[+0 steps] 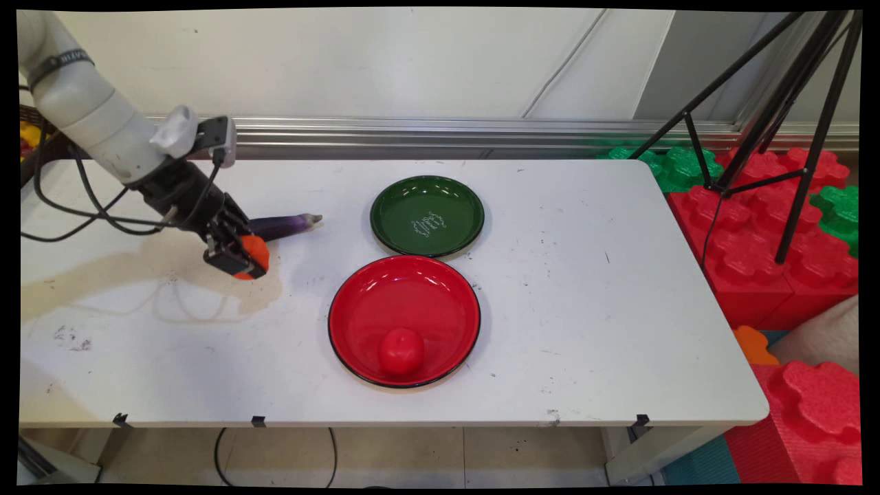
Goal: Place the picked object on the table
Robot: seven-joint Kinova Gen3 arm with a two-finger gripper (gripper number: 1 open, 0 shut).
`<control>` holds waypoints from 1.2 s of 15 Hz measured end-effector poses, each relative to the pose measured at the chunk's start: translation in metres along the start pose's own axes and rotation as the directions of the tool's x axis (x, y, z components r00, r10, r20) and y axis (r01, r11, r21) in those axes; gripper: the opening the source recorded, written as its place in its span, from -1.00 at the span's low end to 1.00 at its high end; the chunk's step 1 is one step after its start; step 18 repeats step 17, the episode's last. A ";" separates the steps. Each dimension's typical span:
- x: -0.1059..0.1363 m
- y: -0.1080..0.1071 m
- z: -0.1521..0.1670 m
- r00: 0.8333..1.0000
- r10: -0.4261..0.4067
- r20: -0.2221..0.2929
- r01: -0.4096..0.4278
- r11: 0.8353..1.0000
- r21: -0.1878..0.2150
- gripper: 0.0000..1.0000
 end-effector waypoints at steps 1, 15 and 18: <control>-0.004 -0.001 0.006 1.000 -0.004 0.006 0.004 1.000 -0.004 -1.00; -0.022 -0.015 0.062 0.999 -0.029 0.015 0.029 0.999 -0.021 1.00; -0.023 -0.015 0.063 0.999 -0.029 0.013 0.030 0.999 -0.024 1.00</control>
